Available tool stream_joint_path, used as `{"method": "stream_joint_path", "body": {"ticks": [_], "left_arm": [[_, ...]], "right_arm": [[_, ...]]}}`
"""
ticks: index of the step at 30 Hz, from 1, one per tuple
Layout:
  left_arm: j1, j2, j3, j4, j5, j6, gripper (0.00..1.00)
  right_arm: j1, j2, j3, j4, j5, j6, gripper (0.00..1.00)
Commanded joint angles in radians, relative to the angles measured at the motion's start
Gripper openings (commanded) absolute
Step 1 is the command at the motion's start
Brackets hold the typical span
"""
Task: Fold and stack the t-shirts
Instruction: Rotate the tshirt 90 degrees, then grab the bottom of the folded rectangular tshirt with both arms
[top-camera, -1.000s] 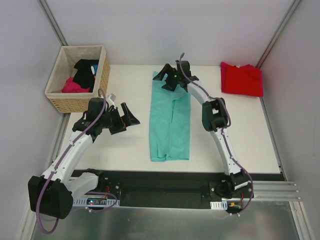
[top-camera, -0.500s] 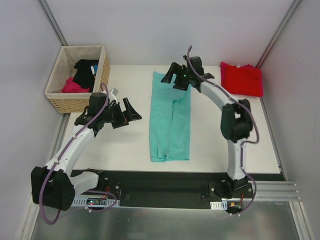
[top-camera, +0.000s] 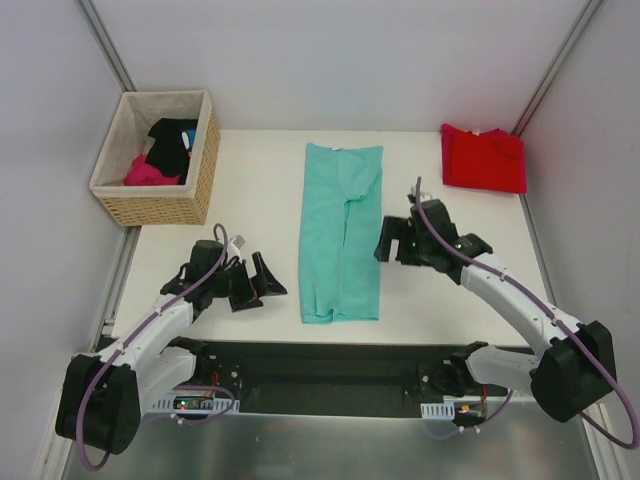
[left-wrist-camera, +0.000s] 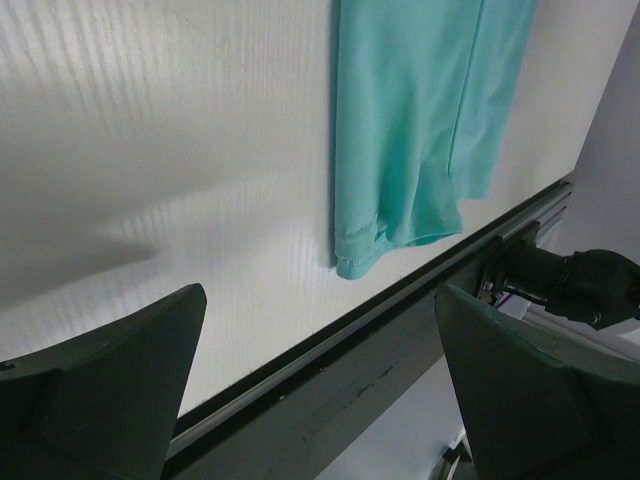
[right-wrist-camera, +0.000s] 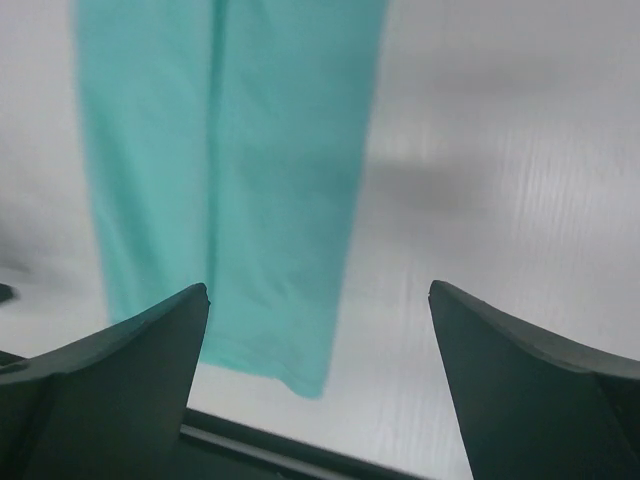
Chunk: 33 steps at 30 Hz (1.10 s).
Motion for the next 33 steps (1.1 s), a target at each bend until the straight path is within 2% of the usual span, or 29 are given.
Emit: {"method": "stream_joint_path", "body": {"ticks": [1,5,9,16,20,24,29,33], "left_arm": [[-0.034,-0.097,-0.063,0.071,0.012,-0.065,0.99],[-0.073,-0.130,-0.089,0.088,0.006,-0.108,0.99],[-0.140,-0.096,-0.107,0.125,-0.017,-0.139,0.99],[-0.261,0.030,-0.206,0.430,-0.007,-0.271,0.99],[-0.278,0.119,-0.230,0.585,0.003,-0.292,0.99],[-0.295,0.249,-0.216,0.677,0.013,-0.301,0.99],[-0.323,0.339,-0.218,0.740,-0.010,-0.329,0.99],[-0.334,0.373,-0.232,0.788,-0.014,-0.349,0.99]], "right_arm": [[0.051,-0.127,-0.106,-0.113,0.119,0.054,0.97],[0.109,-0.178,-0.176,-0.143,0.171,0.111,0.97],[0.158,-0.188,-0.229,-0.150,0.210,0.180,0.97],[0.236,-0.146,-0.301,-0.157,0.280,0.248,0.99],[0.296,-0.124,-0.286,-0.156,0.364,0.248,0.99],[0.307,-0.106,-0.260,-0.144,0.372,0.232,0.99],[0.310,-0.145,-0.249,-0.122,0.372,0.229,0.99],[0.310,-0.198,-0.240,-0.074,0.377,0.167,0.99]]}}
